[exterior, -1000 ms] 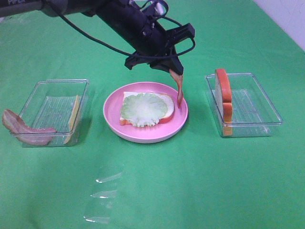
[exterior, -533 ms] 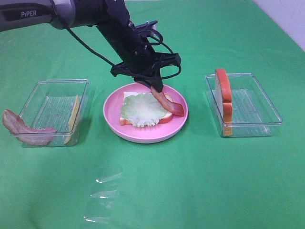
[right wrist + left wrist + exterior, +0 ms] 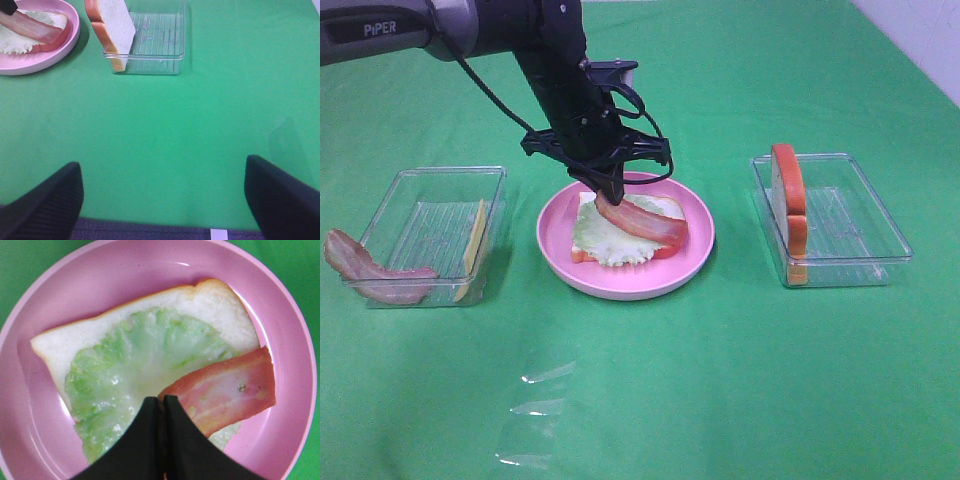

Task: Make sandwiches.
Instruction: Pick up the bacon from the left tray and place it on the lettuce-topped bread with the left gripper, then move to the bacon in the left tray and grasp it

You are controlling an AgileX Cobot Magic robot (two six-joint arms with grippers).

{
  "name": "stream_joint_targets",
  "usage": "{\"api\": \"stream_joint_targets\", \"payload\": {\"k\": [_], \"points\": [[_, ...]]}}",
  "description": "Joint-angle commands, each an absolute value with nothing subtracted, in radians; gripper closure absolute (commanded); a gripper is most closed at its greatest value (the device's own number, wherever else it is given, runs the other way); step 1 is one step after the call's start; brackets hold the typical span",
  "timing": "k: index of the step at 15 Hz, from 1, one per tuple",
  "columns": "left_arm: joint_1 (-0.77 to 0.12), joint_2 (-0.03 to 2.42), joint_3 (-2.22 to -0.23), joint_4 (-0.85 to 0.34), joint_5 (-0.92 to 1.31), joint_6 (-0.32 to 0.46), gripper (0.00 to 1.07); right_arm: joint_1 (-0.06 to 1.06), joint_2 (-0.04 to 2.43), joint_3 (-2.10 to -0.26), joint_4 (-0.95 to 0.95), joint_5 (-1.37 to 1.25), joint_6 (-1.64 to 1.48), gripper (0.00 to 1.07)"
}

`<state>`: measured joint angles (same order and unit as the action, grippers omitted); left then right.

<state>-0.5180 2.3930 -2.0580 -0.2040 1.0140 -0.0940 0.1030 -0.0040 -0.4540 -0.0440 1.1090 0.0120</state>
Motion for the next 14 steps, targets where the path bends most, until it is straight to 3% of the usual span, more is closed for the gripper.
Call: {"api": "stream_joint_targets", "payload": {"k": [1, 3, 5, 8, 9, 11, 14], "points": [[-0.517, 2.390, -2.062, -0.199, 0.997, -0.100, 1.07, 0.101, -0.033, -0.458, -0.043, 1.104, 0.010, 0.23], [-0.517, 2.390, -2.062, -0.199, 0.994, -0.100, 1.07, 0.101, -0.033, -0.458, -0.043, 1.104, 0.010, 0.23], [-0.517, 2.390, -2.062, -0.199, 0.994, -0.105, 0.92, 0.101, -0.033, -0.458, -0.043, 1.104, 0.010, 0.23], [-0.517, 2.390, -2.062, -0.177, 0.998, -0.117, 0.48, 0.101, -0.033, -0.458, -0.043, 1.104, 0.010, 0.23], [-0.517, 2.389, -2.062, -0.175, 1.003, -0.119, 0.39, 0.101, -0.033, -0.458, -0.043, 1.104, 0.010, 0.23], [-0.517, 2.378, -2.063, -0.139, 1.015, -0.119, 0.07, 0.101, -0.033, -0.458, -0.043, 1.104, 0.010, 0.23], [-0.517, 2.360, -2.063, -0.101, 1.024, -0.119, 0.04, 0.101, -0.033, -0.458, -0.043, 1.104, 0.010, 0.23]]}}
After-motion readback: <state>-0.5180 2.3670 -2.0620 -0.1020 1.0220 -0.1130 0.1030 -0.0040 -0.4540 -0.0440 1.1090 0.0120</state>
